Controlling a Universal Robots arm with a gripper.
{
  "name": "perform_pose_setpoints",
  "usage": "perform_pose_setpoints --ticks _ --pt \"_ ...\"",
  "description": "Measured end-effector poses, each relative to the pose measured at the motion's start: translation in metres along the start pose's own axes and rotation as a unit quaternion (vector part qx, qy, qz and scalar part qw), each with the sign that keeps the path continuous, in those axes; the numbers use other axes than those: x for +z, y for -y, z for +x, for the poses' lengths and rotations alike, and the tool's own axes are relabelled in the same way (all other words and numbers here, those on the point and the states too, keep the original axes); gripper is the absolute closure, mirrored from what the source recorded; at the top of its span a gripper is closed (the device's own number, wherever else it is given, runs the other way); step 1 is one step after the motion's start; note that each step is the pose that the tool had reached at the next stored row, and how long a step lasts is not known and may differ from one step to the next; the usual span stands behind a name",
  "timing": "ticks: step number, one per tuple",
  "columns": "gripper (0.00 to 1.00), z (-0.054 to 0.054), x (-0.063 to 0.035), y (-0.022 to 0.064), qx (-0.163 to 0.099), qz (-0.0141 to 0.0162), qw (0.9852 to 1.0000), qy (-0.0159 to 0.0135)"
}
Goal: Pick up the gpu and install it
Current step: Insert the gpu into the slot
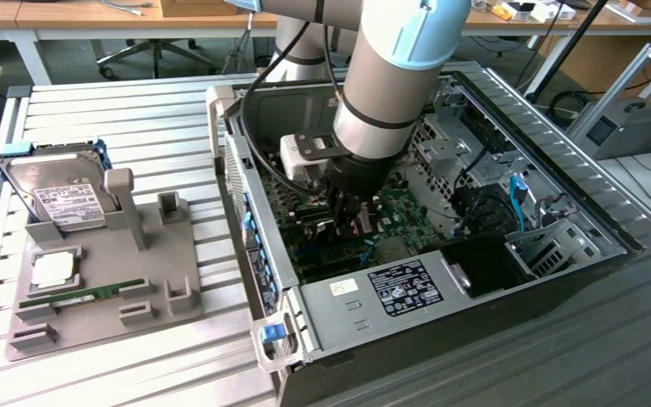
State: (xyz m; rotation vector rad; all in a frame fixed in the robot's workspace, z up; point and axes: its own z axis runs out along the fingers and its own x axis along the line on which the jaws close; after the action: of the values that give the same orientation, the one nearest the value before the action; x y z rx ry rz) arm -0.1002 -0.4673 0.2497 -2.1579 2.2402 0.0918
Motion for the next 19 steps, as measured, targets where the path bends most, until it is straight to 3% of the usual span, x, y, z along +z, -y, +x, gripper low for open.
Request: perform_pose_setpoints --ticks 19 --pt "0.73 0.0 0.0002 0.0 0.013 0.0008 0.9999 0.0003"
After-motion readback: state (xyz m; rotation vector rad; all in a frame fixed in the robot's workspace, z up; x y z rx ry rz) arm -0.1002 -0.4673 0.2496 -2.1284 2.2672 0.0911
